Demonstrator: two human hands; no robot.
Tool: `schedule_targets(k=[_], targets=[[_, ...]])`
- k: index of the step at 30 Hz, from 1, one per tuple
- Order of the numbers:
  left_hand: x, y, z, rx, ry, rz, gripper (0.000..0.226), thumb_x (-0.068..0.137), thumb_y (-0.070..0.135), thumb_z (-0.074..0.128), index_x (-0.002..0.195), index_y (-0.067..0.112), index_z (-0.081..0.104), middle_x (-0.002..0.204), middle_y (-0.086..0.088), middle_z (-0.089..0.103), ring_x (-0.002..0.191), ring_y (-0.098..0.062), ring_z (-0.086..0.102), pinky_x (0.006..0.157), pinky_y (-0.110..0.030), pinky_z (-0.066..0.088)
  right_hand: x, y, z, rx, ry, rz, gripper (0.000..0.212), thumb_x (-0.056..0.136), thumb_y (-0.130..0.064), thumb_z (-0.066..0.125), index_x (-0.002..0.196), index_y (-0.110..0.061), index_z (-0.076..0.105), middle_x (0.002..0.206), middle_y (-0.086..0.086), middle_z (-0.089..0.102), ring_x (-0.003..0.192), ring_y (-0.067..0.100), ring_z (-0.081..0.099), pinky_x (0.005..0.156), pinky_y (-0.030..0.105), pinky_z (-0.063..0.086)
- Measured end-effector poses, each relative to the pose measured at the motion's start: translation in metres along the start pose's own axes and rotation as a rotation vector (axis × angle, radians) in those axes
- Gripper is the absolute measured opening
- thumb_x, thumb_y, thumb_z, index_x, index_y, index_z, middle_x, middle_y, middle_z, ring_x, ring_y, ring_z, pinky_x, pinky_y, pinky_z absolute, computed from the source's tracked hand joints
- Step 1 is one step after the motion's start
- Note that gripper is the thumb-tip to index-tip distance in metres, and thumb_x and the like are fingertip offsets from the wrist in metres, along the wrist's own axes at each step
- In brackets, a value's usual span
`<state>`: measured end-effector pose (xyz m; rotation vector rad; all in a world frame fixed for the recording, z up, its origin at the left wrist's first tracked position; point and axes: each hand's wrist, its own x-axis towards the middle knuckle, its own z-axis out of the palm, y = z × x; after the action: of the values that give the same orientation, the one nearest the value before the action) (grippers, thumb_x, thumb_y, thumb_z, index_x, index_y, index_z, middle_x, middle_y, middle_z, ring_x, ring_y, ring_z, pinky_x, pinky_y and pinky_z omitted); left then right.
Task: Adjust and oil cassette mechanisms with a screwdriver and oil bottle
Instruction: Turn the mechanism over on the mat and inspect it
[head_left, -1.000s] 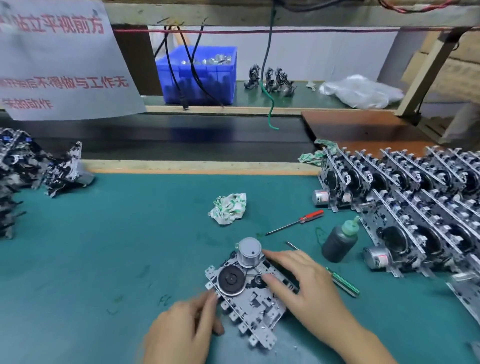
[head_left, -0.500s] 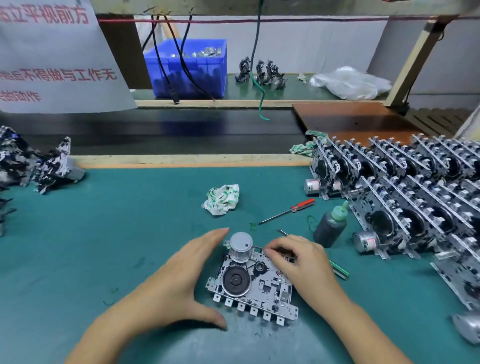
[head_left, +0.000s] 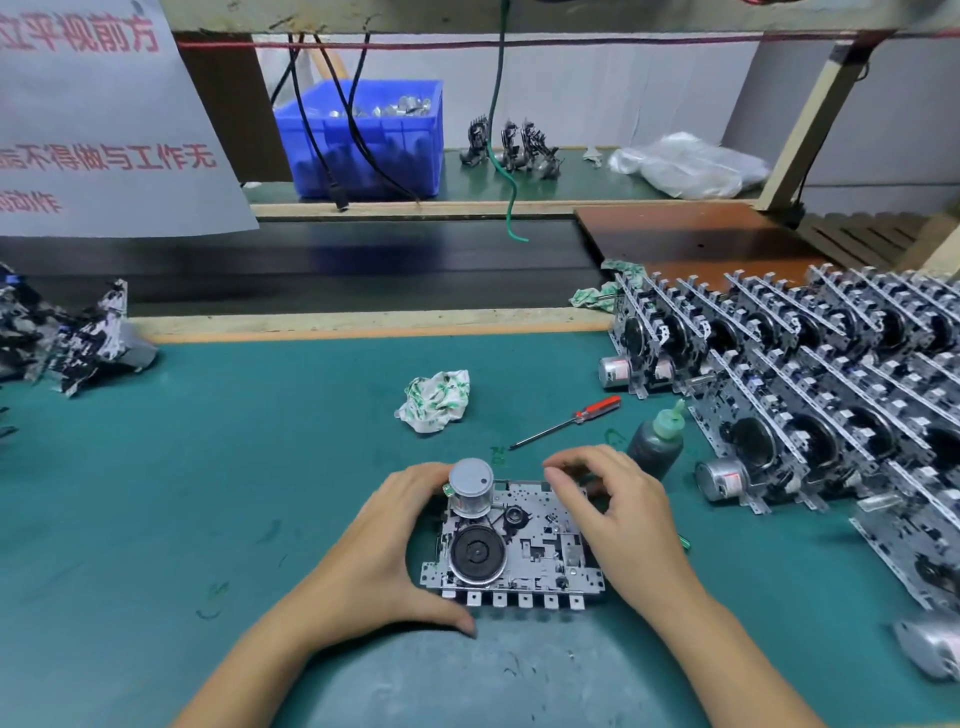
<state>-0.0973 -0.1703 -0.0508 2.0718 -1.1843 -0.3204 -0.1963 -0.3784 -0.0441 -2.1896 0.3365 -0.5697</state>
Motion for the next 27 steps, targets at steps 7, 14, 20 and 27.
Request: schedule_targets(k=[7,14,20,27], targets=[[0.0,0.011,0.009,0.085,0.08,0.008,0.089,0.054,0.058,0.074,0.13,0.042,0.029,0.135,0.025,0.035,0.126,0.002,0.037,0.107,-0.028,0.032,0.0,0.0,-0.001,-0.008,-0.013,0.011,0.011,0.088,-0.033,0.058,0.088,-0.025,0.067,0.086,-0.019,0.062,0.088,0.002,0.058,0.08,0.032,0.049],[0.001,0.01,0.008,0.011,0.021,0.0,0.102,0.046,0.07,0.079,0.132,0.045,0.03,0.134,0.034,0.03,0.129,0.004,0.034,0.107,-0.025,0.03,0.001,-0.007,-0.013,-0.059,-0.288,-0.054,0.048,0.078,-0.064,0.045,0.115,-0.037,0.058,0.11,-0.03,0.053,0.112,-0.008,0.044,0.097,0.013,0.033],[0.0,0.008,0.009,0.01,0.011,0.029,0.105,0.044,0.068,0.081,0.132,0.046,0.027,0.135,0.039,0.026,0.129,0.009,0.029,0.107,-0.015,0.024,0.007,-0.018,-0.039,-0.301,-0.622,-0.056,0.1,0.056,-0.084,0.051,0.143,-0.041,0.027,0.143,-0.022,0.034,0.128,-0.012,0.024,0.108,0.011,0.015],[-0.001,0.006,0.01,0.051,0.025,0.063,0.111,0.039,0.073,0.078,0.134,0.045,0.026,0.138,0.038,0.023,0.13,0.01,0.027,0.107,-0.012,0.02,-0.008,-0.025,-0.025,-0.75,-0.596,-0.263,0.121,0.052,-0.078,0.065,0.148,-0.022,0.017,0.142,-0.009,0.033,0.133,0.011,0.025,0.113,0.023,0.013]])
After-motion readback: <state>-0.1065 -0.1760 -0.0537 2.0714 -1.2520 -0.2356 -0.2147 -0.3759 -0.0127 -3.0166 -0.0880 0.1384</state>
